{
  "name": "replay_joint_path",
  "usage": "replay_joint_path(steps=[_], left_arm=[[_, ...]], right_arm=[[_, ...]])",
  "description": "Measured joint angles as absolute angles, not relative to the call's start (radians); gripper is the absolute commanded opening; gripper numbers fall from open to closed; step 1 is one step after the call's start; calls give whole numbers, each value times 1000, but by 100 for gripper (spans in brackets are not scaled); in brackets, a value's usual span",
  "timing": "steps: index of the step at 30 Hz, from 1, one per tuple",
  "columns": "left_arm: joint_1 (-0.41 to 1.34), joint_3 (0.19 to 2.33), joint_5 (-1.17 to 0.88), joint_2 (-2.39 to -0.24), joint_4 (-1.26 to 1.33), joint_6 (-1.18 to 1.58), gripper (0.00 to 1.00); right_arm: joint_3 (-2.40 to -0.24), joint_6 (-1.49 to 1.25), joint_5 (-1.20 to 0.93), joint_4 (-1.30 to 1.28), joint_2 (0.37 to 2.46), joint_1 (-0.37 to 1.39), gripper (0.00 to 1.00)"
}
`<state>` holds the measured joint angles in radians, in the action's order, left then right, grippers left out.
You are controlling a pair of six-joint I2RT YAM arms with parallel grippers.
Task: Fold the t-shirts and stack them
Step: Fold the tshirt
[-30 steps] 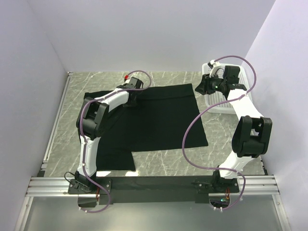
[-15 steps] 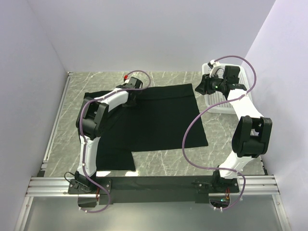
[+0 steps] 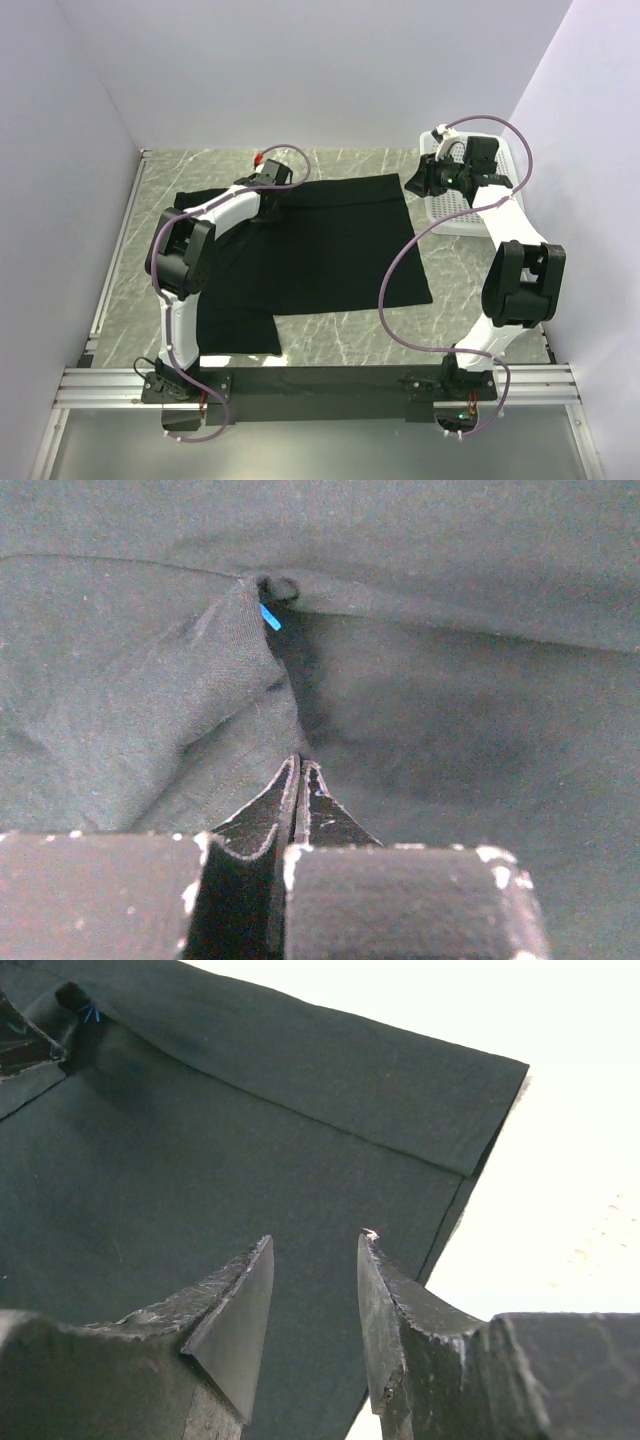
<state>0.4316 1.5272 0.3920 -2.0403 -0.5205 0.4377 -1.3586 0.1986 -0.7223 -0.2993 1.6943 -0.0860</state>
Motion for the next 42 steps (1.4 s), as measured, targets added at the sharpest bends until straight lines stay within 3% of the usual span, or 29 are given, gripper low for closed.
replay_joint_path(steps=[32,35,36,39,42], left_arm=[[456,1324,141,-1820,-563,355,1],[456,1324,146,-1820,-570,352,20],[456,1325,152,-1820,-573,354,36],[456,1332,181,-1820,-599,357,59],[456,1337,209,-1816,-615,363,67]], right_arm=[[-1355,191,-728,-292,1694,-86,46],[-1355,191,-728,-292,1694,-86,47],[-1355,191,-728,-292,1693,-86,47],[-1354,191,-728,-292,1693,-86,47],[-1354,191,-728,-292,1693,-86,47]])
